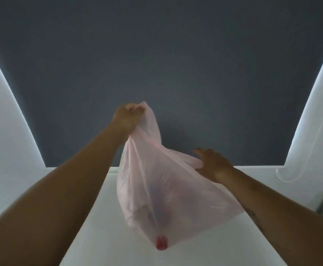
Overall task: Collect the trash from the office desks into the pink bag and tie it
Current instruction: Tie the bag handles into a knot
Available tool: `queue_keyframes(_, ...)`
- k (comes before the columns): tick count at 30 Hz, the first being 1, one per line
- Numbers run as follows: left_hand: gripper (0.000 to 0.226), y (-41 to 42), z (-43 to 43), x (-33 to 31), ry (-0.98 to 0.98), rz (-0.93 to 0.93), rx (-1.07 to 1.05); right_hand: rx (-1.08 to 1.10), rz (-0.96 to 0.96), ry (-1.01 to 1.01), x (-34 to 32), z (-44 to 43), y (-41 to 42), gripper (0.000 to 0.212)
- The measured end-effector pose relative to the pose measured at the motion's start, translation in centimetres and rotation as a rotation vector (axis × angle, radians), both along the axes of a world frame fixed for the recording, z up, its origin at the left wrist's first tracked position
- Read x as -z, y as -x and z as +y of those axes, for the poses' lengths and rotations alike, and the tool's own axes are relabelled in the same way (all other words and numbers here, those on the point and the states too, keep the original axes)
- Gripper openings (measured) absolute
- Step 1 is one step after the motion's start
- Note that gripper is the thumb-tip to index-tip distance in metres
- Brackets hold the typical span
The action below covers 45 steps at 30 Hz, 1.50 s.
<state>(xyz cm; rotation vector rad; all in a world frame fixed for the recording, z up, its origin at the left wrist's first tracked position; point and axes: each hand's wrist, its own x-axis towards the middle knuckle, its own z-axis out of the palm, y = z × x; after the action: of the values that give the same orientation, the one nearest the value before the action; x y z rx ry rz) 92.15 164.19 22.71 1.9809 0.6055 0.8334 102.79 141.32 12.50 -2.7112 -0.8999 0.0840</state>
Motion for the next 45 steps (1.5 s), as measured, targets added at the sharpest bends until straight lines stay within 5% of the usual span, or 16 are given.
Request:
queue_keyframes(2, 0.028, 0.2, -0.9, -0.3, -0.354, 0.142, 0.064, 0.006, -0.047, -0.166, 0.1, -0.1, -1.8, 0.028)
queue_keyframes(4, 0.046, 0.7, -1.1, 0.4, -0.509, 0.278, 0.111, 0.081, 0.005, -0.403, -1.3, -0.4, -4.0, 0.031)
queue_keyframes(7, 0.059, 2.1, 1.5, 1.0, -0.223, 0.310, 0.003, 0.210, 0.072, -0.629, -4.5, -1.7, -7.1, 0.037)
queue_keyframes(13, 0.024, 5.1, 6.5, 4.4, -0.110, 0.327, -0.482, 0.203, 0.254, -0.776, -8.1, -3.4, -8.0, 0.034)
queue_keyframes(16, 0.024, 3.6, 6.0, 5.9, 0.084, 0.438, -0.501, 0.200, 0.364, -0.800, -9.1, -3.2, -7.4, 0.031)
queue_keyframes(21, 0.019, -0.2, 5.4, 8.5, 0.381, 0.105, -0.447, 0.201, 0.247, -0.786, -8.3, -3.1, -6.2, 0.029)
queue_keyframes(24, 0.007, -1.2, 4.6, 9.5, 0.410, -0.108, -0.391, 0.291, 0.510, -1.075, -7.2, -2.9, -5.2, 0.030)
queue_keyframes(27, 0.051, -0.3, 2.7, 10.7, 0.277, -0.087, -0.120, 0.461, 0.705, -1.358, -6.1, -2.5, -4.5, 0.030)
queue_keyframes(30, 0.114, 1.6, 2.2, 13.4, -0.001, 0.123, 0.184, 0.706, 0.739, -1.411, -5.1, -2.0, -4.4, 0.028)
queue_keyframes(33, 0.094, 2.7, 3.7, 15.6, -0.369, 0.422, 0.264, 0.771, 0.809, -1.429, -4.5, -2.0, -4.4, 0.027)
queue_keyframes(37, 0.032, 2.9, 7.3, 15.9, -0.599, 0.294, 0.206, 0.742, 0.814, -1.498, -4.1, -2.2, -4.6, 0.037)
queue_keyframes(39, 0.029, 2.8, 7.1, 15.2, -0.408, 0.251, 0.084, 0.682, 0.847, -1.558, -4.0, -2.1, -4.3, 0.034)
queue_keyframes(43, 0.030, 2.0, 5.1, 14.4, 0.632, -0.081, 0.125, 0.513, 1.039, -1.838, -3.1, -1.4, -4.4, 0.032)
queue_keyframes(45, 0.031, 1.3, 4.5, 14.6, 0.891, -0.256, 0.104, 0.526, 1.103, -1.929, -2.5, -1.1, -5.0, 0.023)
